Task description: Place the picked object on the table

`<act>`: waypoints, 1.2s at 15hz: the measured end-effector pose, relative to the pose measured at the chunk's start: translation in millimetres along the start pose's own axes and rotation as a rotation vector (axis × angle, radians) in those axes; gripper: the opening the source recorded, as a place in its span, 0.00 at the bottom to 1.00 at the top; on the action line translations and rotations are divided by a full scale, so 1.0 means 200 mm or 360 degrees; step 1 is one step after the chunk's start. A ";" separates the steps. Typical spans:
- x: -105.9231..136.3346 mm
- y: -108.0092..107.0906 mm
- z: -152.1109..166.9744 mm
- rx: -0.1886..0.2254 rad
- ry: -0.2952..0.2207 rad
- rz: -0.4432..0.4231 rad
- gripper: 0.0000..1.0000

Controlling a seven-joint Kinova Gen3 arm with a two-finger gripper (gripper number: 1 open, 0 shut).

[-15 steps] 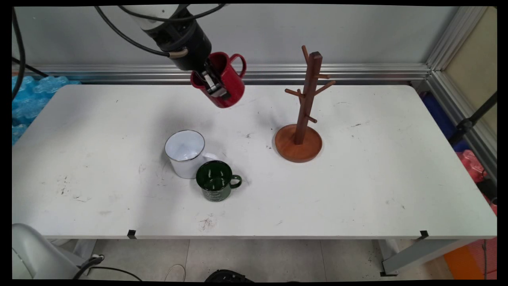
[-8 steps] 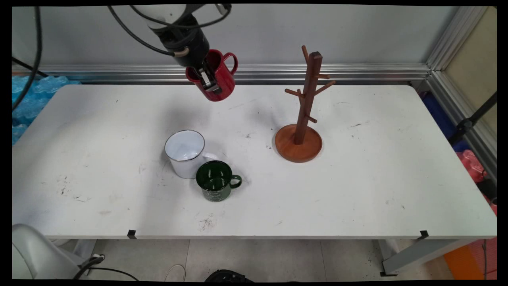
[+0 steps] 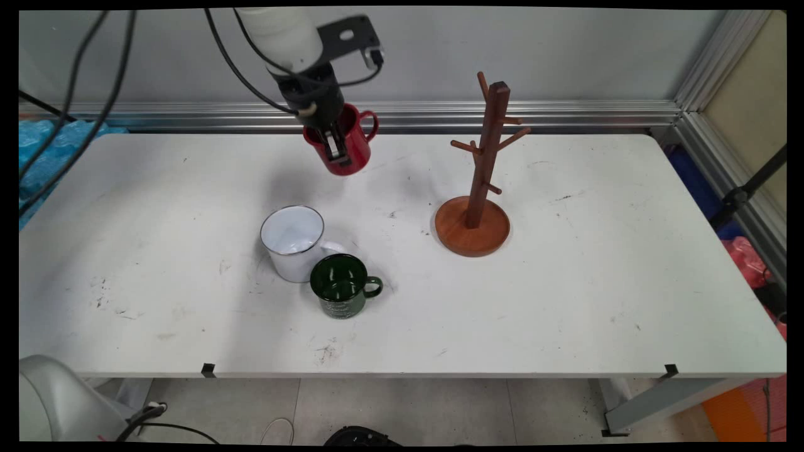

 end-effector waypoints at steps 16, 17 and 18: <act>0.01 -0.04 0.54 -0.0023 -0.0177 0.0051 0.00; 0.01 -0.03 0.56 -0.0022 -0.0176 0.0046 0.00; 0.01 -0.03 0.57 -0.0020 -0.0175 0.0042 0.00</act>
